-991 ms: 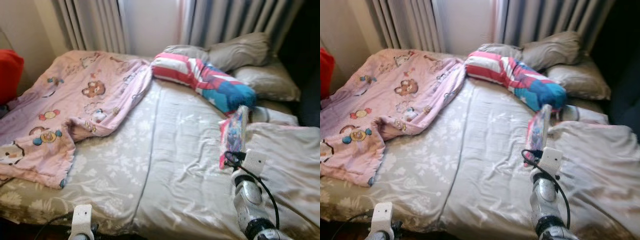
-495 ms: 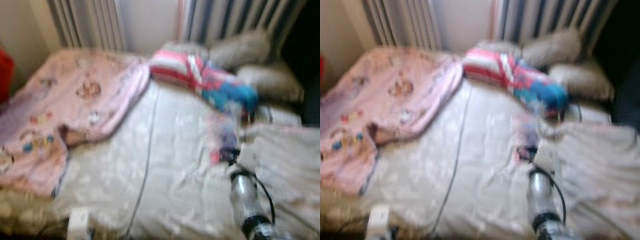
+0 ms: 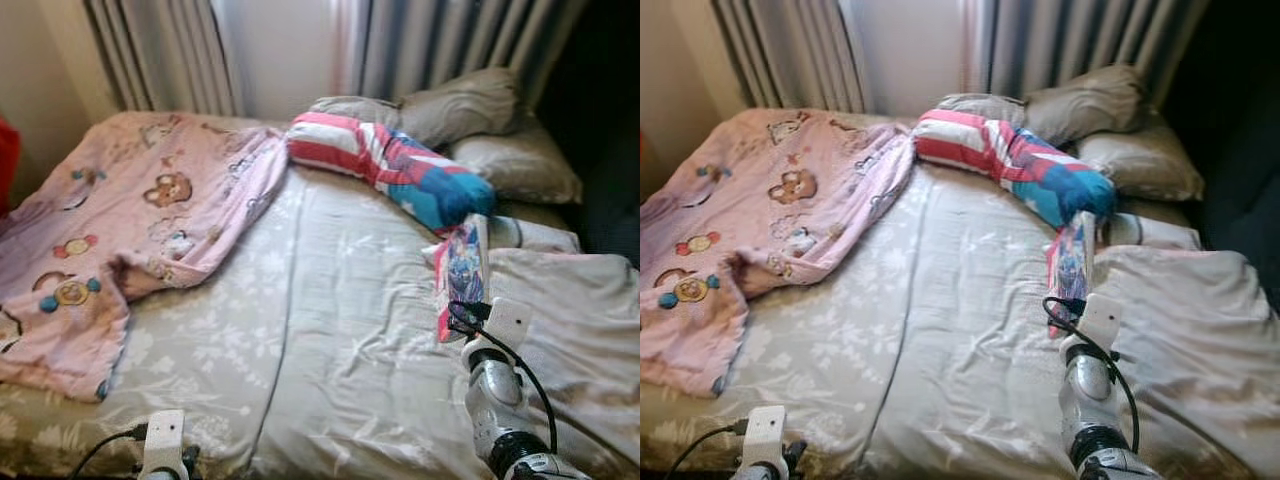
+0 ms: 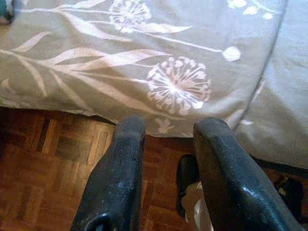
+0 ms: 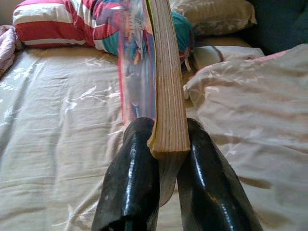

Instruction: Clean up the room

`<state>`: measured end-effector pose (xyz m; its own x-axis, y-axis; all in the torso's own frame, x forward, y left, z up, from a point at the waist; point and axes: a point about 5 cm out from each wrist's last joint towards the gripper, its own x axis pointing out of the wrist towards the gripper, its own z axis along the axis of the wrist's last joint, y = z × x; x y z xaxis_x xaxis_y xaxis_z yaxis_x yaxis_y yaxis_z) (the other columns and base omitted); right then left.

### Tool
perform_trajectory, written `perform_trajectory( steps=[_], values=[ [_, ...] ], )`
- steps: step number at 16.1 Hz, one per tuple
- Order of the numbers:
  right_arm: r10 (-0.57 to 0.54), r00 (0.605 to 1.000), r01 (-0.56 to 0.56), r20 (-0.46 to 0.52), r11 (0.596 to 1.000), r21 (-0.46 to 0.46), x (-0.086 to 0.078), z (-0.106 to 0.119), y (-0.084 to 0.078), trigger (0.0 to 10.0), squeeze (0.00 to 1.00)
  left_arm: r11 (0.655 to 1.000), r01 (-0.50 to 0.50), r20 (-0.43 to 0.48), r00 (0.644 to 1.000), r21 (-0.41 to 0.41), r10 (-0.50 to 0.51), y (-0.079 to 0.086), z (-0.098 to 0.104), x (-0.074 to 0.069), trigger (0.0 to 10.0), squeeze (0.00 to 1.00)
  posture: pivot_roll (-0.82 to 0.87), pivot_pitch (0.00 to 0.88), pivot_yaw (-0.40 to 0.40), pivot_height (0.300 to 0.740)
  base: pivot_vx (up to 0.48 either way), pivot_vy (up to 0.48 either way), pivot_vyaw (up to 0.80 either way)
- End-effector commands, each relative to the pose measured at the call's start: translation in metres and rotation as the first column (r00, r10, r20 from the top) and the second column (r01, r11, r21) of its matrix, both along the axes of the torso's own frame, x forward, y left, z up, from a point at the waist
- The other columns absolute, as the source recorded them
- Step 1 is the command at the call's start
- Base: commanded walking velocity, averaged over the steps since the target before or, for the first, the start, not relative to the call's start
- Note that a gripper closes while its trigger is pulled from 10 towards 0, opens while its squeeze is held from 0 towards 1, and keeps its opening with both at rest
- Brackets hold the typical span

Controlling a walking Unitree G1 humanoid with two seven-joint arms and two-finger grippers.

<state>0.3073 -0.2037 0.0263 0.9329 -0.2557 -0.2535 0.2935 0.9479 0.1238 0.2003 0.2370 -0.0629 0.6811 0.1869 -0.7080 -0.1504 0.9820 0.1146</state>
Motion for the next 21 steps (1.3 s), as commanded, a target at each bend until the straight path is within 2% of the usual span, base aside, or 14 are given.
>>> perform_trajectory(
  steps=[1,4,7,11,13,15,21],
  values=[
    [-0.031,1.000,0.031,0.005,0.999,0.018,0.0007,0.0021,-0.0070,10.0,0.00,1.000,0.003,-0.002,1.000,-0.007,-0.003,-0.0014,-0.0002,0.0006,10.0,0.00,0.12,0.029,-0.024,0.736,0.000,0.000,0.00],
    [-0.064,0.998,0.065,-0.010,0.990,0.123,-0.0050,-0.0056,-0.0089,10.0,0.00,1.000,0.005,-0.011,1.000,-0.007,-0.005,-0.0015,-0.0019,-0.0025,10.0,0.00,0.12,0.033,-0.021,0.736,0.000,0.000,0.00],
    [-0.008,1.000,0.008,0.004,0.998,0.070,-0.0028,-0.0026,-0.0055,10.0,0.00,1.000,0.008,-0.018,1.000,-0.005,-0.008,-0.0006,-0.0029,-0.0047,10.0,0.00,0.12,0.049,-0.016,0.736,0.000,0.000,0.00],
    [-0.023,1.000,0.021,0.017,0.995,0.101,-0.0005,-0.0001,-0.0062,10.0,0.00,0.999,0.030,-0.019,0.999,0.016,-0.030,-0.0013,-0.0024,-0.0037,10.0,0.00,0.12,0.058,-0.018,0.736,0.000,-0.072,0.00],
    [-0.030,0.999,0.028,0.017,0.991,0.130,-0.0001,-0.0003,-0.0062,10.0,0.00,1.000,0.017,-0.012,1.000,0.000,-0.017,-0.0028,-0.0024,-0.0031,10.0,0.00,0.12,0.059,-0.020,0.736,0.000,-0.202,-0.39],
    [-0.024,0.999,0.021,0.032,0.994,0.106,0.0001,0.0016,-0.0066,10.0,0.00,1.000,0.014,-0.011,1.000,-0.003,-0.014,-0.0029,-0.0025,-0.0033,10.0,0.00,0.12,0.055,-0.019,0.736,0.000,0.000,0.00],
    [-0.006,0.999,0.001,0.043,0.993,0.119,0.0031,0.0037,-0.0021,10.0,0.00,1.000,0.009,-0.015,1.000,0.000,-0.009,-0.0008,-0.0029,-0.0050,10.0,0.00,0.12,0.047,-0.021,0.736,0.000,0.000,0.00]
  ],
)
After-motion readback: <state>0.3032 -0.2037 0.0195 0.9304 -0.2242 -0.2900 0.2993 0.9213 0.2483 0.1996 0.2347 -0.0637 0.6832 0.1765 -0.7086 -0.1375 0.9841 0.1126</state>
